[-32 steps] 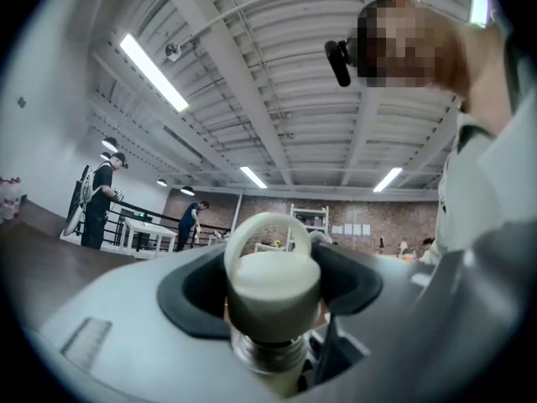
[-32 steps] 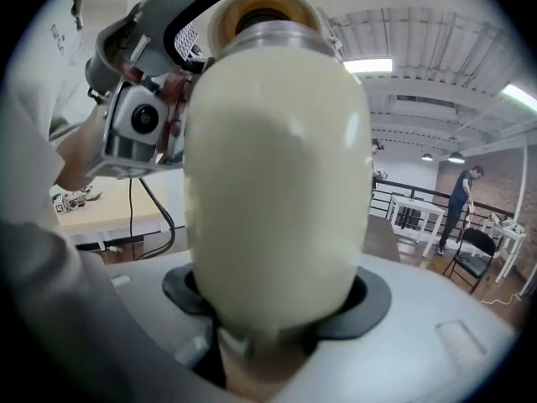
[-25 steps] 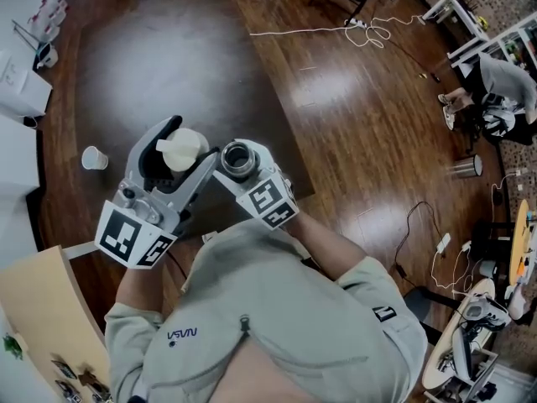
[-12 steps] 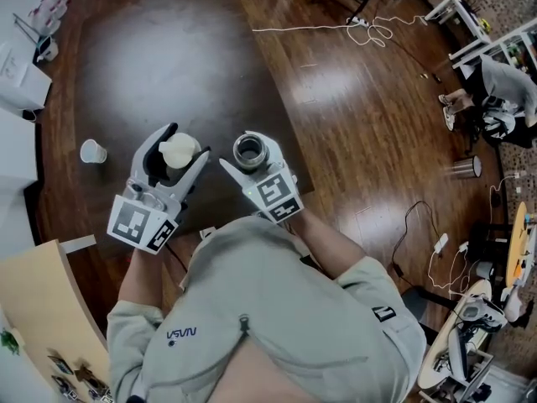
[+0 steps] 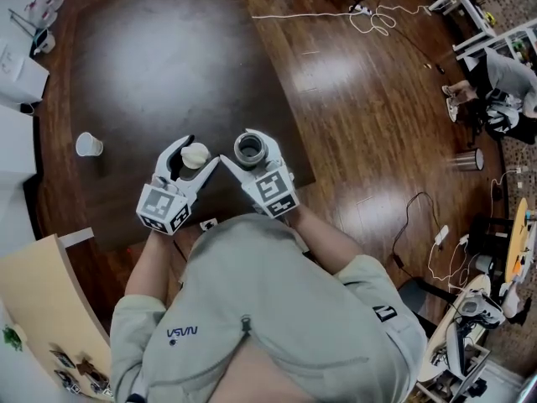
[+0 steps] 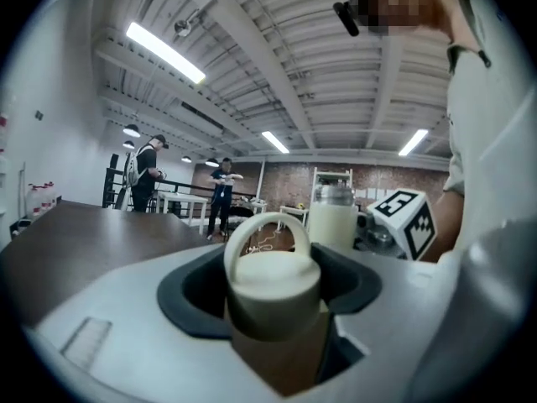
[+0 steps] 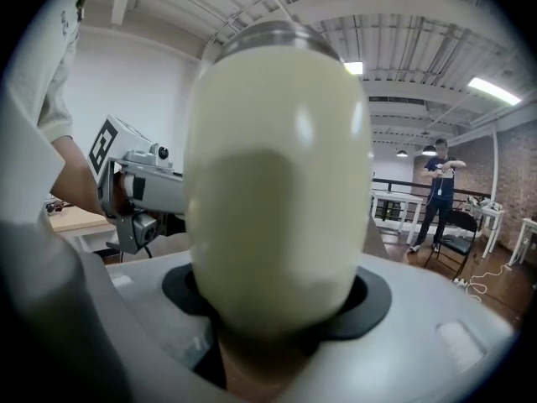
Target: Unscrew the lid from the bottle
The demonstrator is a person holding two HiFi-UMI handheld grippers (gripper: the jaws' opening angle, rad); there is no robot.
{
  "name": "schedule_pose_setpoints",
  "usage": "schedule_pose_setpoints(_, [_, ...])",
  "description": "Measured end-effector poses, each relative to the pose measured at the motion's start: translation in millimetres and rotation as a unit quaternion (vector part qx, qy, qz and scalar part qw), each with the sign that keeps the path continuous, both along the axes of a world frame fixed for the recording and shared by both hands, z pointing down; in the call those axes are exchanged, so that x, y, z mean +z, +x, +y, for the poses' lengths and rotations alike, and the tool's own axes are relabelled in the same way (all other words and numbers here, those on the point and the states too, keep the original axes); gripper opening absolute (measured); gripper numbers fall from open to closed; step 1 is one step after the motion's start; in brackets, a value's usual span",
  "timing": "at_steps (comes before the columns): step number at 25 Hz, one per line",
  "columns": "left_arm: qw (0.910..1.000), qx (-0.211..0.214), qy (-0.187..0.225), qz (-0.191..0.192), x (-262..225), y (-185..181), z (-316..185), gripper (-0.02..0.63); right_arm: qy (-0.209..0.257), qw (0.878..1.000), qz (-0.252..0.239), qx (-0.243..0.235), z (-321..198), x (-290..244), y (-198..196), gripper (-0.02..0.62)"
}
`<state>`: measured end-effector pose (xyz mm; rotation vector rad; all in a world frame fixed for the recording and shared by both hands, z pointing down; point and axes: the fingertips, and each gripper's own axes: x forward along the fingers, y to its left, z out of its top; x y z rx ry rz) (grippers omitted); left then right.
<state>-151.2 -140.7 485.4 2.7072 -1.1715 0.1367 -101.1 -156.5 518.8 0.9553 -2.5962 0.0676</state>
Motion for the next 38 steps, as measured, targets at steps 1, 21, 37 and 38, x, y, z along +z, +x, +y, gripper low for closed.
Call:
schedule_pose_setpoints(1, [0.9999, 0.003, -0.006, -0.009, 11, 1, 1, 0.302, -0.003, 1.000, 0.001, 0.001, 0, 5, 0, 0.298])
schedule_pose_setpoints(21, [0.9725, 0.089, -0.092, -0.195, 144, 23, 11, 0.302, -0.071, 0.996, 0.027, 0.044, -7, 88, 15, 0.298])
schedule_pose_setpoints(37, [0.9431, 0.120, -0.162, -0.265, 199, 22, 27, 0.302, -0.080, 0.995, 0.025, 0.051, -8, 108, 12, 0.298])
schedule_pose_setpoints(38, [0.9410, 0.120, -0.166, -0.269, 202, 21, 29, 0.302, -0.077, 0.996, 0.027, 0.048, -8, 108, 11, 0.298])
